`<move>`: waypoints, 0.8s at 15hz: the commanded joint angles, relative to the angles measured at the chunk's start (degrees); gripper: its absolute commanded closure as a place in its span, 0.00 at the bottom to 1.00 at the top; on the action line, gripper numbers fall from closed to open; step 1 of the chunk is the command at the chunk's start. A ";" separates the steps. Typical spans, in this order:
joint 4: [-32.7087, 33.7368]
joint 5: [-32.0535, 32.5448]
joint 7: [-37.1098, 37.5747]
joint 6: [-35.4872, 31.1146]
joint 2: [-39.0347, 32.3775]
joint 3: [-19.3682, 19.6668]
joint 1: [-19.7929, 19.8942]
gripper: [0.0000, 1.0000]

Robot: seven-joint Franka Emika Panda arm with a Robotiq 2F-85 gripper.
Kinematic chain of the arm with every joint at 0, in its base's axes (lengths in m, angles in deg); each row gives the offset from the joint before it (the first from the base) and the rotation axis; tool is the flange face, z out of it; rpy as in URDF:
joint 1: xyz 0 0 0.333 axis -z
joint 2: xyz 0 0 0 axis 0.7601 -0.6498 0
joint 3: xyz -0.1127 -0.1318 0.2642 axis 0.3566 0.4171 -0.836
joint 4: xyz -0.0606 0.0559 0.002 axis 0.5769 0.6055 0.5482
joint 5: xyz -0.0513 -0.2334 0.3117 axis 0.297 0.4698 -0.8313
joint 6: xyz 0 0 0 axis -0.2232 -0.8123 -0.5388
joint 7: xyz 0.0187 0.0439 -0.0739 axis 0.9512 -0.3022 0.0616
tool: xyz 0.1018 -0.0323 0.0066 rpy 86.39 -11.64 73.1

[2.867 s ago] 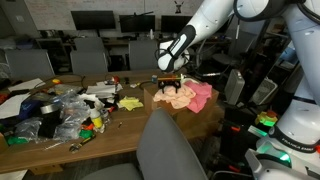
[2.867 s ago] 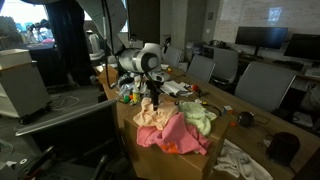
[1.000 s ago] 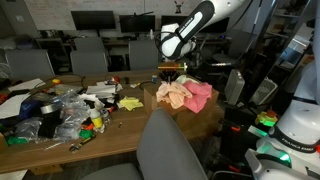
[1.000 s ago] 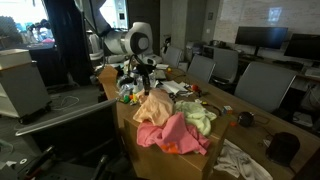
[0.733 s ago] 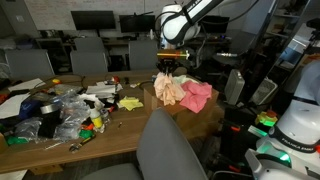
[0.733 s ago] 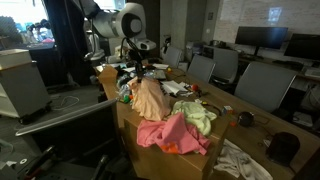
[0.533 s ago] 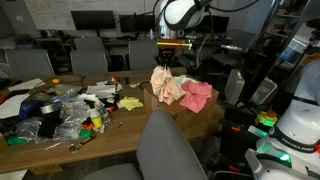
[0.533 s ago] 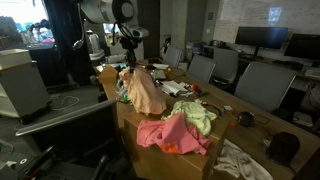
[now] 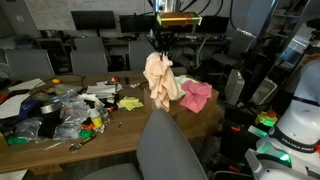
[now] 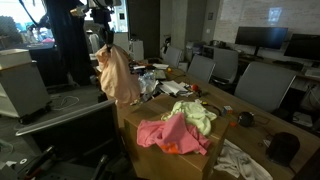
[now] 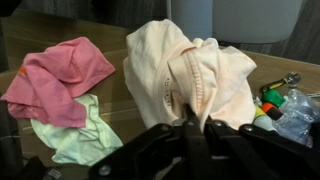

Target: Pick the clothes and put them on the back rest of the chair

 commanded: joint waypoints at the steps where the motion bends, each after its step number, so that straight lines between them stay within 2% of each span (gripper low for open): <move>1: 3.25 4.32 -2.30 5.95 1.73 -3.85 -1.39 0.98; 12: 7.87 3.21 -15.79 12.06 0.41 -12.18 -7.91 0.98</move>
